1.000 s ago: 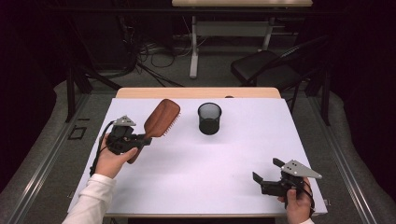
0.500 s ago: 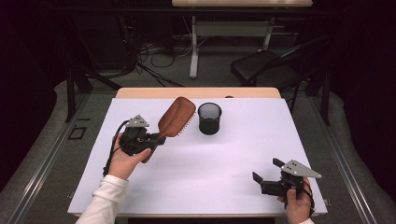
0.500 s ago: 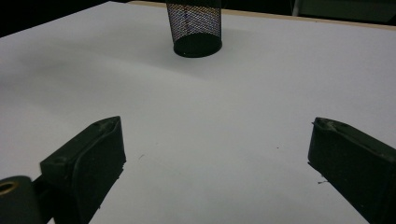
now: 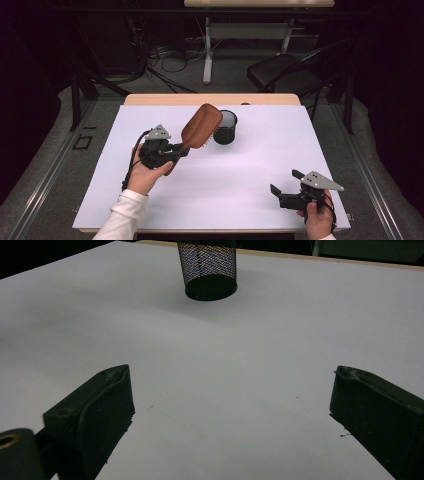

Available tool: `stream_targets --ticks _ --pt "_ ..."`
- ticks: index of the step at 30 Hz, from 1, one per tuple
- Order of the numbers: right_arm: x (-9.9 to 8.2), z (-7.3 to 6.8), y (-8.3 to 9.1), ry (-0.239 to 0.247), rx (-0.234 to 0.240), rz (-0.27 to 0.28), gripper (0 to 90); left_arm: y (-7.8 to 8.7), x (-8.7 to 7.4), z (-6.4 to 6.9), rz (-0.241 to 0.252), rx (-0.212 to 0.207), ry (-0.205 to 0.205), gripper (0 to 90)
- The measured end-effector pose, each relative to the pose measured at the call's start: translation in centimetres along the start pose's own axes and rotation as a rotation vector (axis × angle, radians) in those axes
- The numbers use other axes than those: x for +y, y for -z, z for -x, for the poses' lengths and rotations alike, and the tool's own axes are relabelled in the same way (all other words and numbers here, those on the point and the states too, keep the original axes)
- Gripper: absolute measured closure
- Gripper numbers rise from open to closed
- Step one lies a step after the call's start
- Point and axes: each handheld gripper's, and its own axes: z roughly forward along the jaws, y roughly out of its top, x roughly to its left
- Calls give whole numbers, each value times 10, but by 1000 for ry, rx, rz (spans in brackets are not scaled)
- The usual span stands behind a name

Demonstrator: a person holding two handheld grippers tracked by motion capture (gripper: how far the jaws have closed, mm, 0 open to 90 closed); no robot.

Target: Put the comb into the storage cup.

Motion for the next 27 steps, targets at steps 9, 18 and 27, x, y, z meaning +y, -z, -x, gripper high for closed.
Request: stream_targets --ticks 9,18,27 --pt "0 0 0 1 -4 2 34 -5 -1 13 43 -18 -12 725" --pt "0 0 0 5 -15 5 37 -12 -7 24 83 -44 -17 725" --pt "1 -1 -1 0 -20 9 42 -15 -11 30 138 -71 12 725"
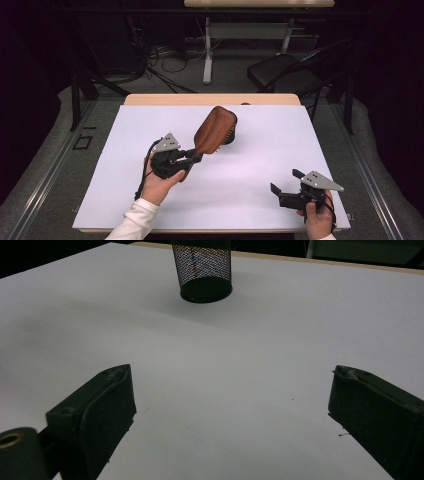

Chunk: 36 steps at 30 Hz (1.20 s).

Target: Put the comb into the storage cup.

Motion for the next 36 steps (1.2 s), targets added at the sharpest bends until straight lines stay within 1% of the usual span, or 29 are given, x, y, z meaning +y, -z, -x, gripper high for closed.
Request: stream_targets --ticks 5,6,8,9,12,14,17,24,25,26,28,31,33,34,36 --pt "0 -1 -1 0 2 -6 43 -1 -4 0 25 -11 29 725" --pt "0 -2 -2 0 2 0 43 -1 -4 0 28 -16 34 725" --pt "0 -2 -2 0 3 -7 42 0 -5 0 31 -15 39 725" --pt "0 -2 -2 1 4 -5 41 0 -6 0 38 -10 38 725" --pt "1 -2 -3 0 12 -7 32 0 -7 0 39 0 31 725" --pt "2 -2 -4 -2 14 -8 31 0 -7 -1 37 4 33 725" --pt "4 -3 -4 -11 19 0 30 0 -8 -1 42 4 42 725" --pt "13 -6 -4 2 24 -1 25 0 -8 -1 40 8 40 725" --pt "15 -7 -4 -3 27 -2 24 1 -8 -1 41 7 40 725" --pt "16 -7 -4 -4 31 -11 23 1 -8 -1 41 10 39 725" --pt "19 -8 -6 -8 38 -11 23 1 -8 -2 43 10 39 725" --pt "25 -9 -8 -2 43 -40 17 2 -8 -2 46 13 42 725" --pt "28 -10 -11 -8 47 -54 10 3 -7 -2 47 15 42 725" --pt "30 -10 -11 -11 50 -72 5 3 -7 -2 49 14 42 725" --pt "34 -11 -14 -16 52 -81 0 4 -8 -3 49 17 41 725"
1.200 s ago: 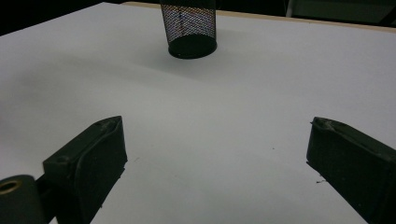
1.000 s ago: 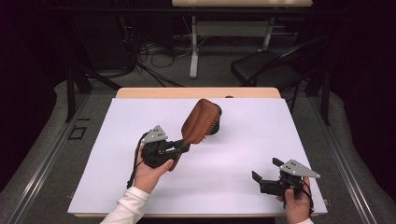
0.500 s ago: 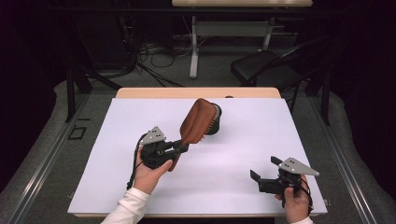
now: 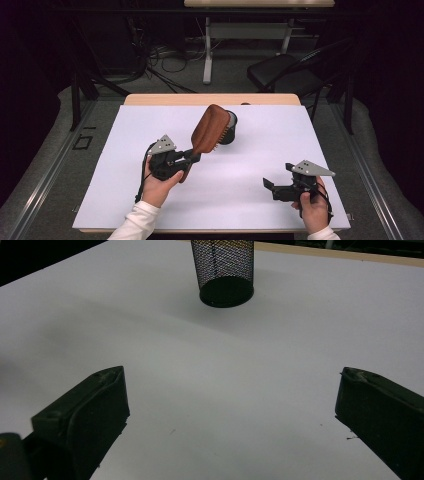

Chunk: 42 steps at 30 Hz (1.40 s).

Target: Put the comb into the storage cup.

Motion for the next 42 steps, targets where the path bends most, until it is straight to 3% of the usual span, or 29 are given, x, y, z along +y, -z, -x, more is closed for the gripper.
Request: stream_targets --ticks 4,12,18,25,29,42 --pt "8 -1 -5 7 7 -2 0 0 0 0 -3 0 -1 725" --pt "29 -6 -18 -16 -13 -26 0 2 -1 -1 4 2 3 725" --pt "43 -8 -26 -36 -1 -43 1 3 -1 -2 7 8 3 725" --pt "58 -13 -34 -34 0 -28 0 3 -1 -3 14 6 8 725" --pt "65 -16 -40 -57 1 -17 0 4 -1 -4 15 5 9 725" --pt "93 -27 -53 -81 94 -24 0 5 -2 -6 19 16 10 725"
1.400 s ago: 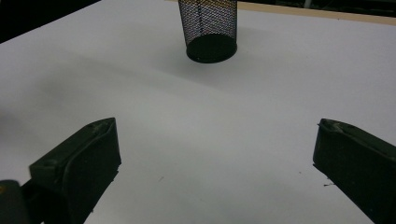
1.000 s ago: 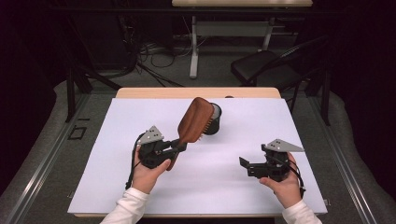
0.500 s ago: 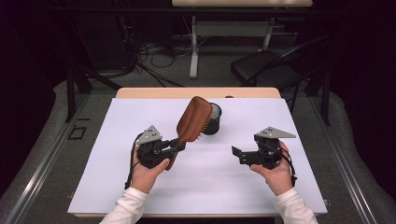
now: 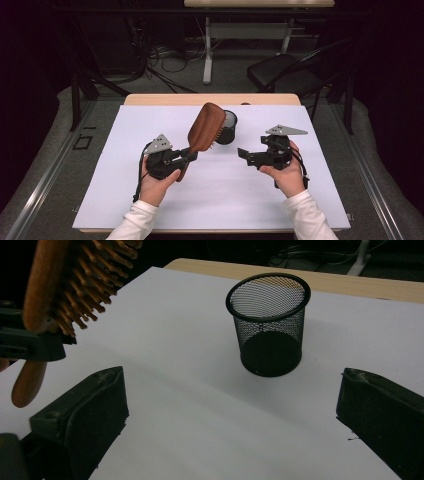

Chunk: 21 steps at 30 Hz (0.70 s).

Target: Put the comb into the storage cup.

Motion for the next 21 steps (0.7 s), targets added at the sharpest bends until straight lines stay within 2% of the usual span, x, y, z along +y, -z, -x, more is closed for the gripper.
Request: stream_targets --ticks 3,7,13,16,21 --pt "4 -4 -2 6 6 0 0 0 0 0 0 0 0 725" --pt "7 -9 -5 -23 48 -2 0 0 -1 -1 2 4 0 725" --pt "5 -12 -7 -32 53 -13 0 1 -1 -1 3 4 -4 725" --pt "3 -11 -7 -43 61 -1 0 1 -2 0 7 2 -8 725" --pt "1 -8 -7 -67 66 -19 16 0 -3 0 10 0 -14 725"
